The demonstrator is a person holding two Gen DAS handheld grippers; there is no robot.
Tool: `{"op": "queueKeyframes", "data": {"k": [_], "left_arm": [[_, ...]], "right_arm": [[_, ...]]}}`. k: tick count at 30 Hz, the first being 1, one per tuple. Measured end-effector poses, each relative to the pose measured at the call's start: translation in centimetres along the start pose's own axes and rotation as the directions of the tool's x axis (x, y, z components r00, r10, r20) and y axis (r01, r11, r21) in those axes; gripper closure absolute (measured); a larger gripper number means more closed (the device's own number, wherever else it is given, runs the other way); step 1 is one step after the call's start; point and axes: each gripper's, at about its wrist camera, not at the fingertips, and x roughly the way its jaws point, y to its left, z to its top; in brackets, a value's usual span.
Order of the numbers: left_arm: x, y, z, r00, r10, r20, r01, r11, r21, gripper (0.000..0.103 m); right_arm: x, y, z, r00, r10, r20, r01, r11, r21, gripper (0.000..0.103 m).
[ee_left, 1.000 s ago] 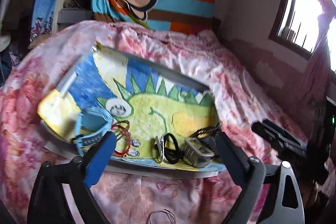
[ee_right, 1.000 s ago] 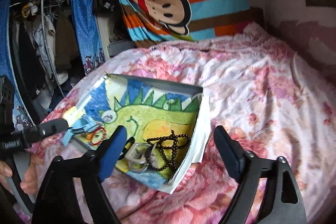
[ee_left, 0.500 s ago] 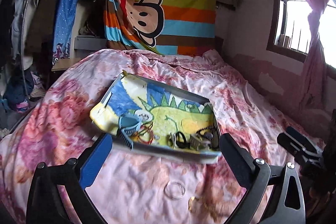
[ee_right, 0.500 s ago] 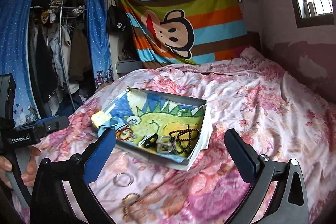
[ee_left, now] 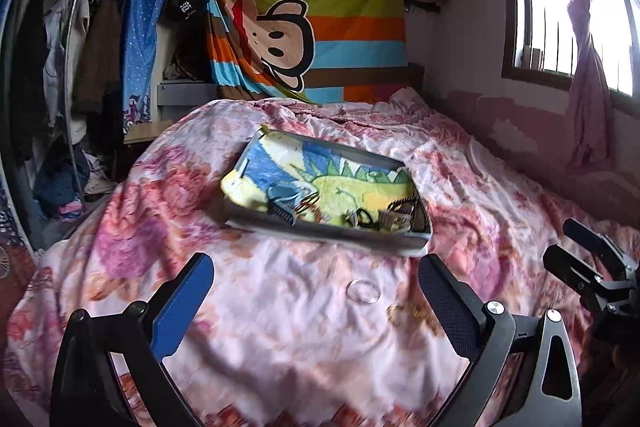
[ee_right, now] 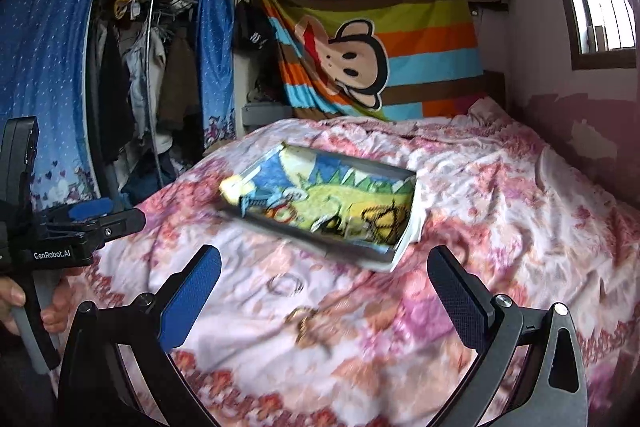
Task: Organize jewelry
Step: 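Move both tools back from the tray toward the silver ring and gold chain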
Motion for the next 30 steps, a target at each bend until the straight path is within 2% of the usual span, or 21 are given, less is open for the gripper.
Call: {"op": "queueKeyframes", "data": {"k": [6,12,23,30], "left_arm": [[-1.1,0.8,-2.6,0.999,0.011,-0.04,-0.009,0.999,0.043,0.0],[-1.4,1.0,-4.6,0.996,0.024,-0.085,-0.02,0.998,0.053,0.0],[-0.2,2.0,-5.4,0.986,0.054,-0.157,-0.052,0.998,0.019,0.0],[0.6,2.2,-5.7,0.978,0.067,-0.196,-0.064,0.998,0.019,0.0]], "right_arm": [[0.3,0.9,-2.5,0.994,-0.017,-0.111,0.015,1.0,-0.016,0.002],[1.2,1.0,-4.0,0.982,-0.038,-0.183,0.036,0.999,-0.016,0.002],[3.4,0.5,-4.8,0.96,-0.073,-0.27,0.075,0.997,-0.003,0.002],[3.9,0.6,-5.0,0.952,-0.086,-0.293,0.085,0.996,-0.015,0.002]]}}
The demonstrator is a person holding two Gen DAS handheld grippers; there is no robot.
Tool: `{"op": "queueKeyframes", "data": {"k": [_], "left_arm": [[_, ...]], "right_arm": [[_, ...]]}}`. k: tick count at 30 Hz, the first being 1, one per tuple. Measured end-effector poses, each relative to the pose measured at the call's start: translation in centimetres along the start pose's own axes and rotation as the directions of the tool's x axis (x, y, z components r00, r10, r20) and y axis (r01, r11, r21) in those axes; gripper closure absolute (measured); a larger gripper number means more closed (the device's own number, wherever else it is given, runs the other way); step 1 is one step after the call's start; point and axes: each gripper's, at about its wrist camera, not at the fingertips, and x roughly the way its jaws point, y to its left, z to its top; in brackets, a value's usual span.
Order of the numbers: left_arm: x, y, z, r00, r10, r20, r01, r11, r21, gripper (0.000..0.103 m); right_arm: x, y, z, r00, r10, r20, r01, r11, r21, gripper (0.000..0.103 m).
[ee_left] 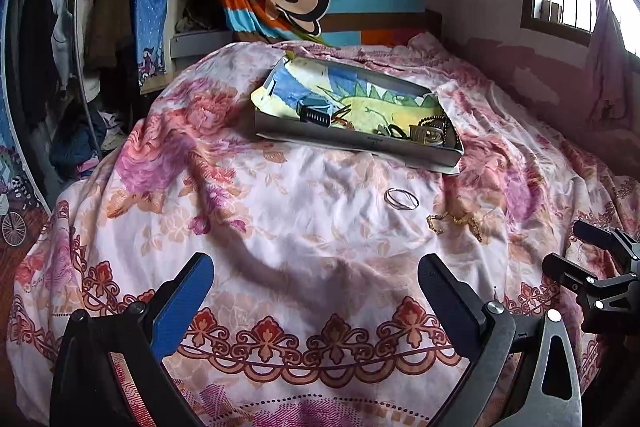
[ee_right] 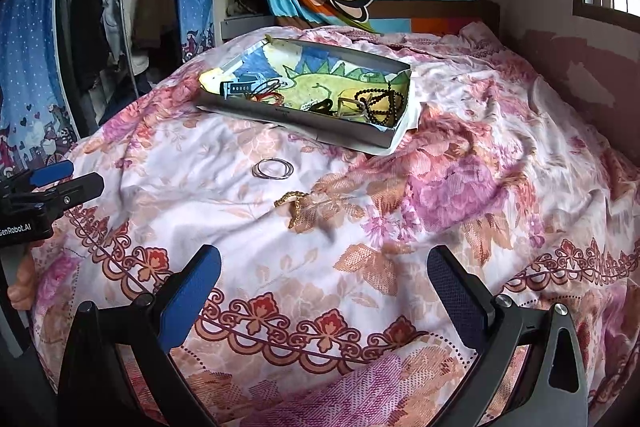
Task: Organize jewelry
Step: 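Move both tools back from the tray toward the silver ring and gold chain, then grasp the silver ring with the left tool while the right tool grasps the gold chain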
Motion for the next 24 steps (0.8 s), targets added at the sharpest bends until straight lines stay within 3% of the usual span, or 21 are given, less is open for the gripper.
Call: {"op": "queueKeyframes", "data": {"k": [6,11,18,22,24], "left_arm": [[0.5,0.0,0.0,1.0,-0.007,-0.024,0.007,1.0,-0.001,0.0],[1.3,-0.1,0.5,0.997,-0.061,-0.054,0.061,0.998,-0.01,0.0],[3.0,-1.5,2.3,0.992,-0.119,-0.047,0.121,0.991,0.056,0.0],[4.6,-1.9,3.2,0.981,-0.182,-0.072,0.186,0.981,0.052,0.0],[5.8,-2.1,4.0,0.967,-0.238,-0.092,0.242,0.969,0.04,0.0]], "right_arm": [[0.3,0.1,0.1,1.0,-0.019,-0.013,0.019,1.0,-0.016,0.002],[0.2,-0.6,0.9,0.999,-0.031,-0.014,0.031,0.999,-0.015,0.002],[0.4,-1.6,2.4,1.0,0.02,-0.005,-0.021,0.998,-0.062,0.002],[0.8,-2.5,3.0,0.998,0.055,0.004,-0.054,0.995,-0.089,0.002],[1.5,-2.8,3.3,0.997,0.08,-0.01,-0.081,0.992,-0.099,0.002]]}}
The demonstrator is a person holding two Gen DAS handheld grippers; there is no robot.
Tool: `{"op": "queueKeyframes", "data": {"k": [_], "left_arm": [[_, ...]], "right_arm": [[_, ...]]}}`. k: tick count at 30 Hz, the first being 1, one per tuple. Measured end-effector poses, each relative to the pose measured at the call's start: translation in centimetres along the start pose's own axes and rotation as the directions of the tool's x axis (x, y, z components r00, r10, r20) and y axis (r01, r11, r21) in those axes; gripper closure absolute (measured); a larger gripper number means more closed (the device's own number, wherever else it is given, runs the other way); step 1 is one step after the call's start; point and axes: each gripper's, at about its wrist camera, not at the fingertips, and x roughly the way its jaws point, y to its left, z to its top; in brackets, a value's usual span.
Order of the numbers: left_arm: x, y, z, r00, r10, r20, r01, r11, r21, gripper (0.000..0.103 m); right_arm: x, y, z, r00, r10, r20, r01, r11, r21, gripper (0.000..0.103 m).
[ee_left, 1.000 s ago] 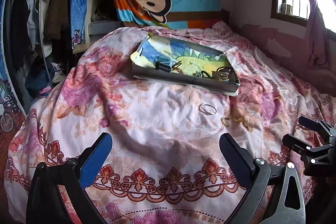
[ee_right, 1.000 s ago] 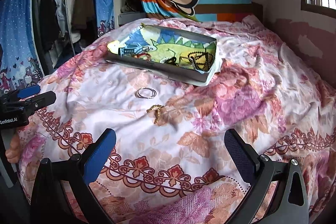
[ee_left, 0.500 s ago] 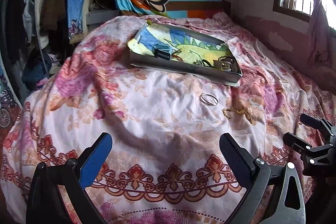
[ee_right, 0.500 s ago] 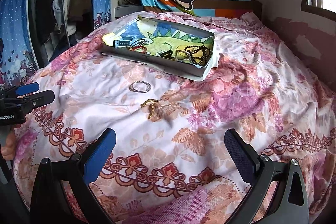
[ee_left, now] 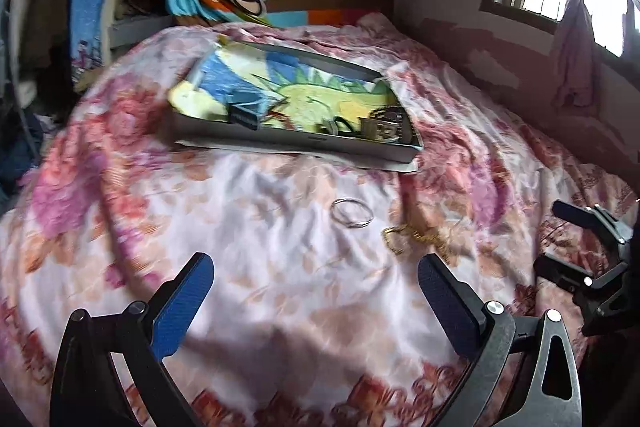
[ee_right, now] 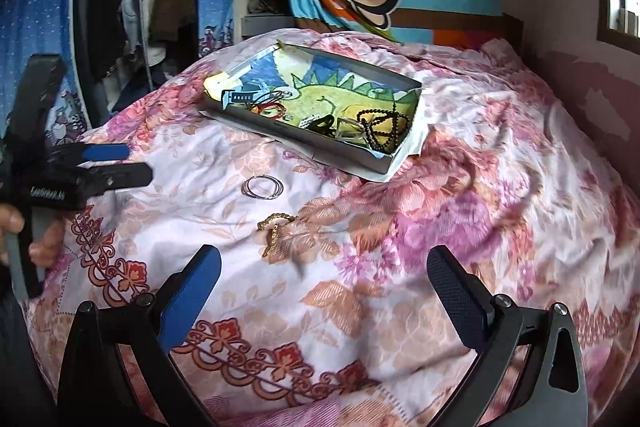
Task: Organize jewelry
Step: 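Grasp the silver ring with the left tool while the right tool grasps the gold chain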
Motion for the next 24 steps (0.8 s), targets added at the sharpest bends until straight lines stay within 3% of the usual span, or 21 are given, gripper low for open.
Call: {"op": "queueKeyframes", "data": {"k": [2,3,8,11,18,24], "left_arm": [[1.0,0.1,0.7,0.999,-0.05,-0.013,0.05,0.999,-0.009,0.002],[1.6,0.1,1.1,0.996,-0.081,-0.022,0.081,0.997,-0.016,0.004],[4.6,0.4,2.6,0.983,-0.173,-0.065,0.169,0.984,-0.058,0.031],[6.3,0.6,3.2,0.961,-0.261,-0.089,0.253,0.963,-0.096,0.046],[9.6,0.3,3.8,0.935,-0.312,-0.171,0.293,0.948,-0.127,0.046],[12.8,1.1,4.2,0.915,-0.317,-0.248,0.267,0.939,-0.216,0.046]], "right_arm": [[0.9,-0.3,0.1,0.999,0.03,-0.019,-0.03,1.0,-0.006,0.007],[1.5,-0.4,0.2,0.998,0.058,-0.034,-0.058,0.998,-0.005,0.014],[3.9,0.5,0.0,0.985,0.152,-0.081,-0.155,0.987,-0.041,0.042],[5.1,1.3,0.1,0.976,0.197,-0.094,-0.203,0.977,-0.057,0.05],[7.3,2.3,0.3,0.968,0.21,-0.135,-0.222,0.971,-0.088,0.07],[8.3,2.6,0.6,0.967,0.212,-0.144,-0.226,0.97,-0.087,0.07]]}}
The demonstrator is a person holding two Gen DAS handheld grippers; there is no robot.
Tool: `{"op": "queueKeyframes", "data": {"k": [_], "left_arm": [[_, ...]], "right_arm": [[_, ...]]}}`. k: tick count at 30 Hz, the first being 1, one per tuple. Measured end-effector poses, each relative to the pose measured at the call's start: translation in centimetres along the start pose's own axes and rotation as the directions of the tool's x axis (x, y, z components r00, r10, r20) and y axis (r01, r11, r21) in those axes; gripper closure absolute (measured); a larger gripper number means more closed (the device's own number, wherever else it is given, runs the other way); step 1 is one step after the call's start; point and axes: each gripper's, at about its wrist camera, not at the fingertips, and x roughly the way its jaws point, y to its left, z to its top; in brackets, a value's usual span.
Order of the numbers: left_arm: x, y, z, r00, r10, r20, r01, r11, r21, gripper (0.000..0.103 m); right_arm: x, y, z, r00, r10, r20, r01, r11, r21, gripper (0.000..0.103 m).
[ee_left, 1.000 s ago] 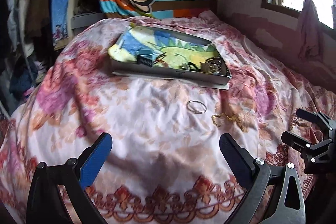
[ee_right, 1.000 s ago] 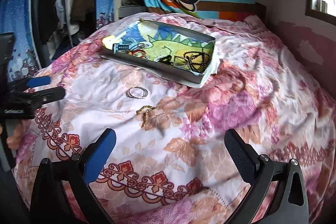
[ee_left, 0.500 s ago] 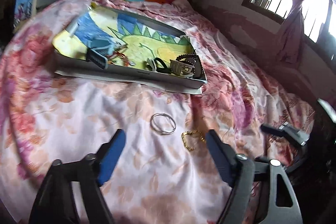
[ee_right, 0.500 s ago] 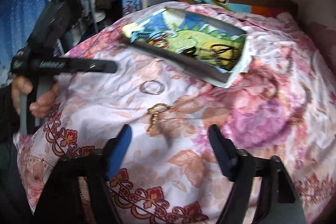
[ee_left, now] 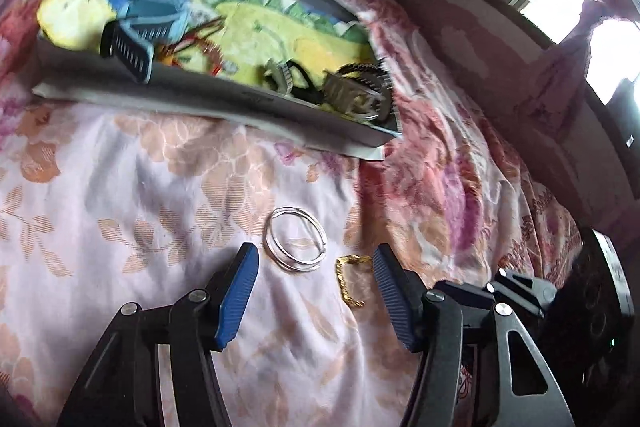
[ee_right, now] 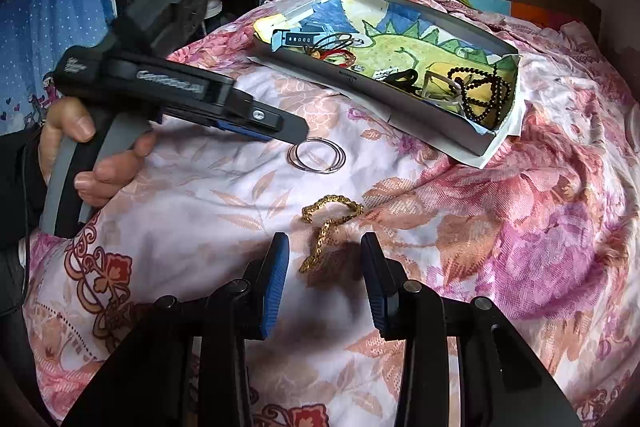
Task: Organize jewelry
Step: 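Grasp the silver ring with the left tool while the right tool grasps the gold chain, then carry the ring into the tray with the left tool while the right tool drops the chain there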
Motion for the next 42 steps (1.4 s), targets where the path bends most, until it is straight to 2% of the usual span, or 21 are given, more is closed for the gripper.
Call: {"op": "queueKeyframes", "data": {"k": [5,6,9,11,16,19,21,24,34,42], "left_arm": [[1.8,0.9,0.7,0.998,0.021,-0.058,-0.023,0.999,-0.045,0.057],[2.1,0.8,0.8,0.998,0.028,-0.064,-0.03,0.999,-0.04,0.057],[2.6,0.3,1.0,0.995,0.064,-0.082,-0.065,0.998,-0.011,0.062],[3.0,0.0,1.0,0.991,0.092,-0.093,-0.091,0.996,0.008,0.071],[3.2,0.0,0.8,0.985,0.14,-0.101,-0.139,0.99,0.024,0.086],[3.2,0.5,0.6,0.983,0.152,-0.106,-0.152,0.988,0.015,0.099],[3.1,0.8,0.5,0.985,0.144,-0.098,-0.145,0.989,-0.001,0.099],[2.8,0.9,0.3,0.986,0.138,-0.091,-0.14,0.99,-0.009,0.099],[1.4,0.1,0.1,0.986,0.157,-0.046,-0.158,0.987,-0.022,0.1],[0.2,-1.6,-0.1,0.986,0.167,0.001,-0.167,0.986,0.023,0.1]], "right_arm": [[0.8,0.3,0.5,1.0,-0.003,-0.004,0.003,1.0,-0.016,0.071],[1.1,0.3,0.5,1.0,-0.005,-0.012,0.005,1.0,-0.015,0.076],[1.6,0.3,0.4,0.999,-0.017,-0.042,0.016,1.0,-0.009,0.081],[1.8,0.3,0.2,0.998,-0.021,-0.056,0.021,1.0,-0.009,0.083],[2.3,0.6,-0.1,0.995,-0.046,-0.092,0.045,0.999,-0.015,0.085],[2.3,0.7,-0.2,0.993,-0.055,-0.1,0.053,0.998,-0.018,0.091],[2.1,0.8,-0.2,0.993,-0.059,-0.098,0.057,0.998,-0.018,0.098],[1.7,0.7,-0.1,0.995,-0.062,-0.082,0.061,0.998,-0.015,0.1],[-1.6,-0.5,1.0,0.988,-0.147,0.05,0.148,0.989,-0.013,0.1],[-3.5,-1.8,2.2,0.971,-0.193,0.144,0.192,0.981,0.024,0.1]]}}
